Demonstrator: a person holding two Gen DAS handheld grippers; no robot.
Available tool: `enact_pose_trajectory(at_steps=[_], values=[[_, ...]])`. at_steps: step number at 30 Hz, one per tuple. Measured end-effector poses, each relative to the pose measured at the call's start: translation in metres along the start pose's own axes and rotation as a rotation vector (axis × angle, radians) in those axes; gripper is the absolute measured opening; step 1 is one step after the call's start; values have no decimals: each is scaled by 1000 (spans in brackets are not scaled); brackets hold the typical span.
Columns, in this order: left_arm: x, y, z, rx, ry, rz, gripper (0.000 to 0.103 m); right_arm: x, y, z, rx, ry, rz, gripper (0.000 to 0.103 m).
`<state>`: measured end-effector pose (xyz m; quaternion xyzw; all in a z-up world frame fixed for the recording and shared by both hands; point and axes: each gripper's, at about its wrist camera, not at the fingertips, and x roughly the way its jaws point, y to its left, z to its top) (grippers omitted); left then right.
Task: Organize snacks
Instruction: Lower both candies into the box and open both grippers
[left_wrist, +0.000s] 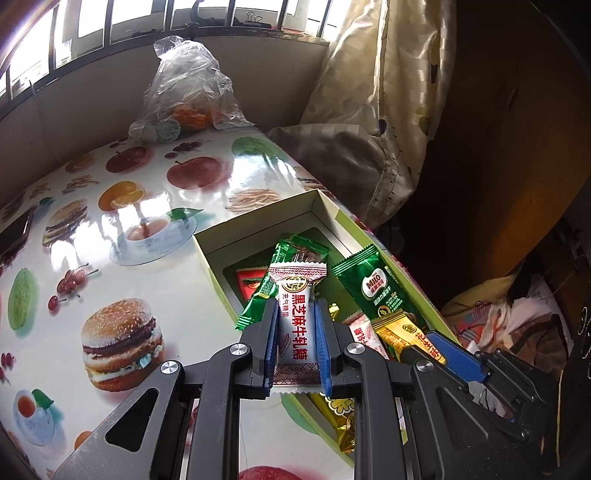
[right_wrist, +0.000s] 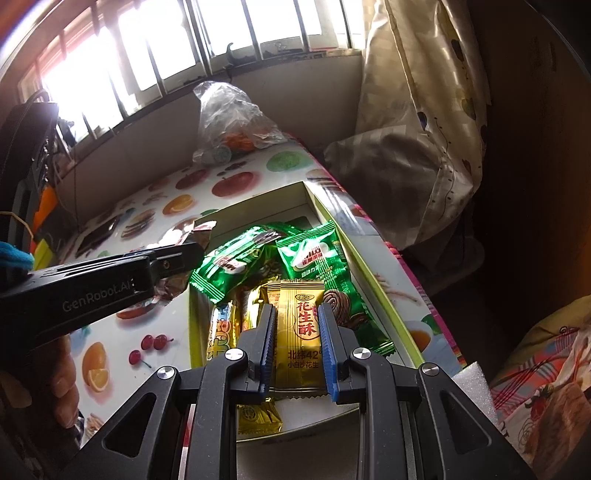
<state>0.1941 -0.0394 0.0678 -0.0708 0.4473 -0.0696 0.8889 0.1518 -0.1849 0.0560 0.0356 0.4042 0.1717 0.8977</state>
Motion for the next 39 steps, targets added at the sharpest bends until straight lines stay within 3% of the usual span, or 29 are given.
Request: enact_pose_trajectory(at_steps=[27,39], values=[[33,-11,-3,40,40,-5,20,21,-3,-11,-50,-6,-66,22],[37,-12,-3,50,41,-5,21,20,-6,-11,-41,-28,-52,25]])
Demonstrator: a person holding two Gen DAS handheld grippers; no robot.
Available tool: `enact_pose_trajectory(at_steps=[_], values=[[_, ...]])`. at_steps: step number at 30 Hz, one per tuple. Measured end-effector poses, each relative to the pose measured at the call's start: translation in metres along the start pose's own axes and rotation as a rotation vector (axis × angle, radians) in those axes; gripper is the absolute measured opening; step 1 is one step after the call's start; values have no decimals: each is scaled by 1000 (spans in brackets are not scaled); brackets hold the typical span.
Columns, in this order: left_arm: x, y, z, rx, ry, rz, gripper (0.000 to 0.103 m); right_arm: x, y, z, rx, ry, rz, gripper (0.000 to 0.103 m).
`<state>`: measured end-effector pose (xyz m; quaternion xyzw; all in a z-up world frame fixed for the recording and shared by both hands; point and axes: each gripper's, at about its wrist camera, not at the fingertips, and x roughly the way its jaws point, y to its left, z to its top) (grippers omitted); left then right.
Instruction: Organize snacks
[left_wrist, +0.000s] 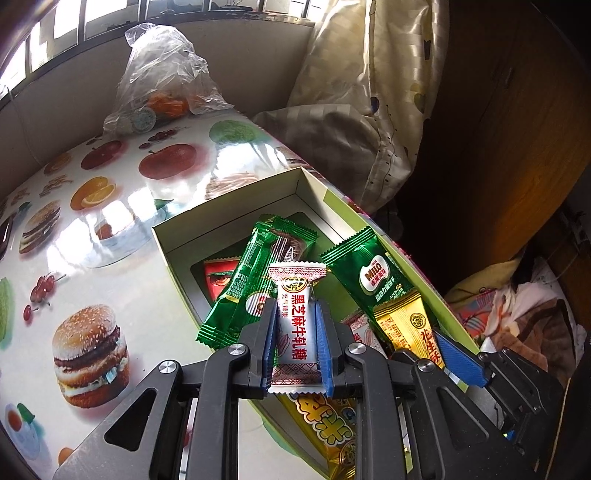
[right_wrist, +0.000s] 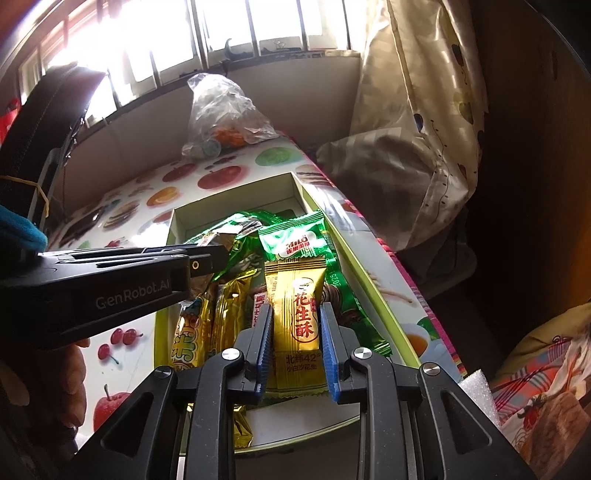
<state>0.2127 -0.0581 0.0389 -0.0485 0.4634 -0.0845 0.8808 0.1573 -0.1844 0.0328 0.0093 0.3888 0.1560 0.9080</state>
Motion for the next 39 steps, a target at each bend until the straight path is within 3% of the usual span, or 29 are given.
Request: enact_pose_trajectory(at_steps=[9,11,13,30,39], values=[[-3,-1,0,-2,-6,10,23,-2,0,0,7,-9,-8,43],[-6,-1,0,-3,-10,3,47,-3,-1,1,13,-9,-10,43],[-10,-1,-1,-7,-20,-7,52,-4,-1,0,15,-11,-13,44],[-49,0,-14,-15,-89,26,52,-29,5,-4,15,-53,-38,53],[-78,5,-46,-18,-141,80,52,-50,11,-13,8,-69,-71,55]])
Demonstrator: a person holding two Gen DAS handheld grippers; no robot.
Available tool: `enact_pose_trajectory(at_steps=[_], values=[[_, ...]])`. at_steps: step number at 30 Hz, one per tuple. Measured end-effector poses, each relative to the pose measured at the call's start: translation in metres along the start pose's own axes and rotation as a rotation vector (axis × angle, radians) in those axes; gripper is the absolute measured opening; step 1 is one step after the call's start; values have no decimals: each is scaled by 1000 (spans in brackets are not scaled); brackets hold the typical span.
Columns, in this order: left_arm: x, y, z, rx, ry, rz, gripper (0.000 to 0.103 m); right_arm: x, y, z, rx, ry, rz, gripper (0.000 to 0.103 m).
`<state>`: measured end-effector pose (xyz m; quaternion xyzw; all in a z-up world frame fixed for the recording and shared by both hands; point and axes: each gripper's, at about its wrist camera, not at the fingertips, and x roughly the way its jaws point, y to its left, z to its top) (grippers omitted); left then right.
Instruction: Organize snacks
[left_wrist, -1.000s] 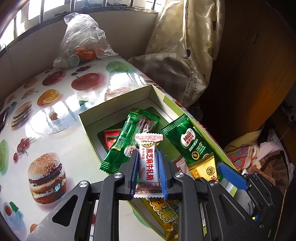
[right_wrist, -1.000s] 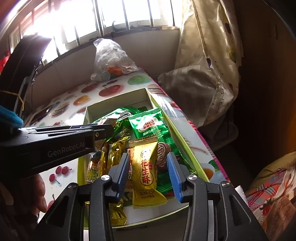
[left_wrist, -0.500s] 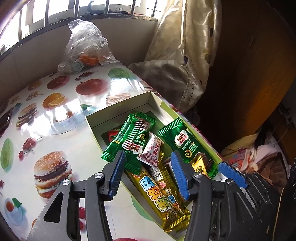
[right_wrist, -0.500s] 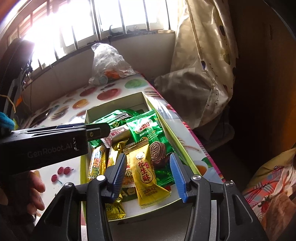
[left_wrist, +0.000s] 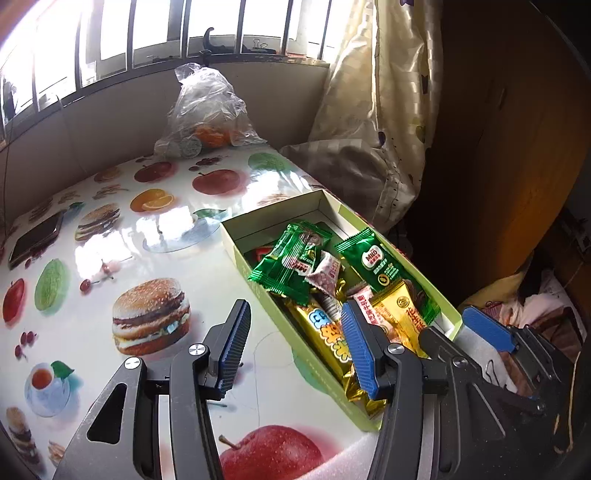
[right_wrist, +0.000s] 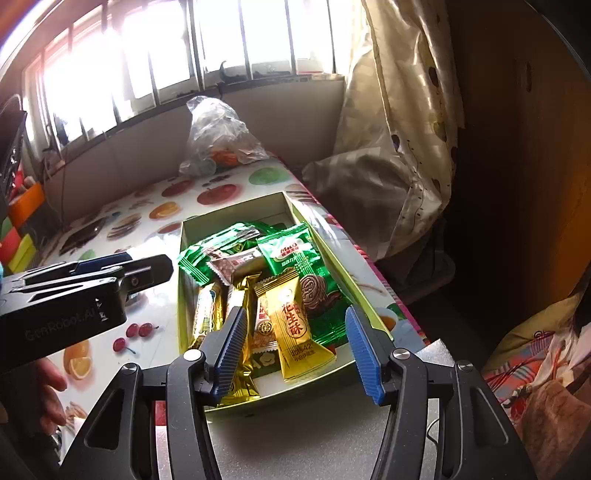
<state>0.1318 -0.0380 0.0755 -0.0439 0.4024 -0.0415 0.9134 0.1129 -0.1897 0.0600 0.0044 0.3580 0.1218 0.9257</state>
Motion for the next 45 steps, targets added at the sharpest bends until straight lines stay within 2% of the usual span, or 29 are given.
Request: enact_pose_trajectory(at_steps=[6,16,18,21,29,45], values=[[-13,5,-29,18,7,37,52,-12,10,-16,-32,6,-31,56],[-4,10,-83,8,115,60,52,-20,9,-50,-6,57,-48,56],[-3,8,-89,21,117,57,52,-17,8,-56,2,75,-49,56],[-2,6,-95,23,128,47,52,-13,9,-63,-7,98,-60,56],[-2,6,-102,30,130,87,53,-6,17,-74,-44,136,-65,57],[0,9,-106,28,113,103,53,-3,22,-78,-51,124,-95,60]])
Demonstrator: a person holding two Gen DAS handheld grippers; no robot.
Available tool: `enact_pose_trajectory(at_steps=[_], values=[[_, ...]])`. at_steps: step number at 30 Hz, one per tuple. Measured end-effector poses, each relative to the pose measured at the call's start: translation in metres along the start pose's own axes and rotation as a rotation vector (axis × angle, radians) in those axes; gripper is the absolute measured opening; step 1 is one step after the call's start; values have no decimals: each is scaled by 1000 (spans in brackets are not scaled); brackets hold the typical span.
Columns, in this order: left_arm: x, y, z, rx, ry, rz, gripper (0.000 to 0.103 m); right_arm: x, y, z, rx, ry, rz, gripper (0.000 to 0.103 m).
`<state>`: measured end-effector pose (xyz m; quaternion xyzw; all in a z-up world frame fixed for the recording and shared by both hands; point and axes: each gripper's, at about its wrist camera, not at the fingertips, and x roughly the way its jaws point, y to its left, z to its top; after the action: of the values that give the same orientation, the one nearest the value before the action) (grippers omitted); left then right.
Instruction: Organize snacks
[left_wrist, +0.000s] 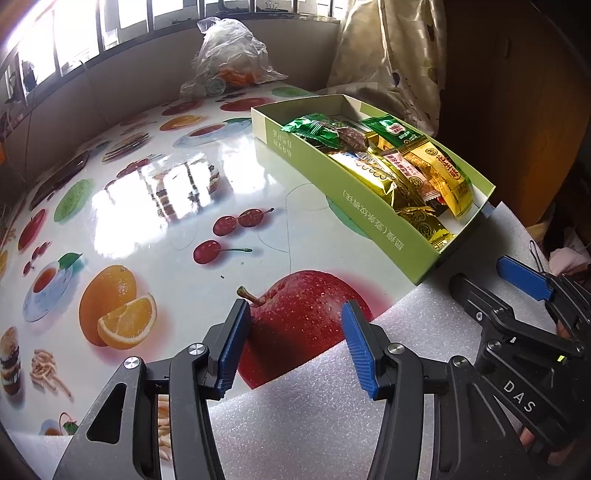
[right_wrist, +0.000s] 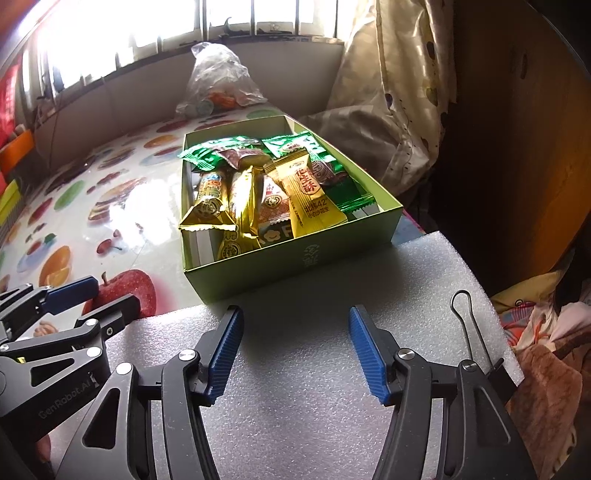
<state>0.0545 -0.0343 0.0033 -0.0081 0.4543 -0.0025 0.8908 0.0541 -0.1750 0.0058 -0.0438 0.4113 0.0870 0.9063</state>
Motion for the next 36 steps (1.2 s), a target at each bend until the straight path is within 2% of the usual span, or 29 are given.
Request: enact_pose_trajectory(at_steps=[36], values=[[-1,1,0,-8,-4,2,53,0,-2,0,5,-3,3,60]])
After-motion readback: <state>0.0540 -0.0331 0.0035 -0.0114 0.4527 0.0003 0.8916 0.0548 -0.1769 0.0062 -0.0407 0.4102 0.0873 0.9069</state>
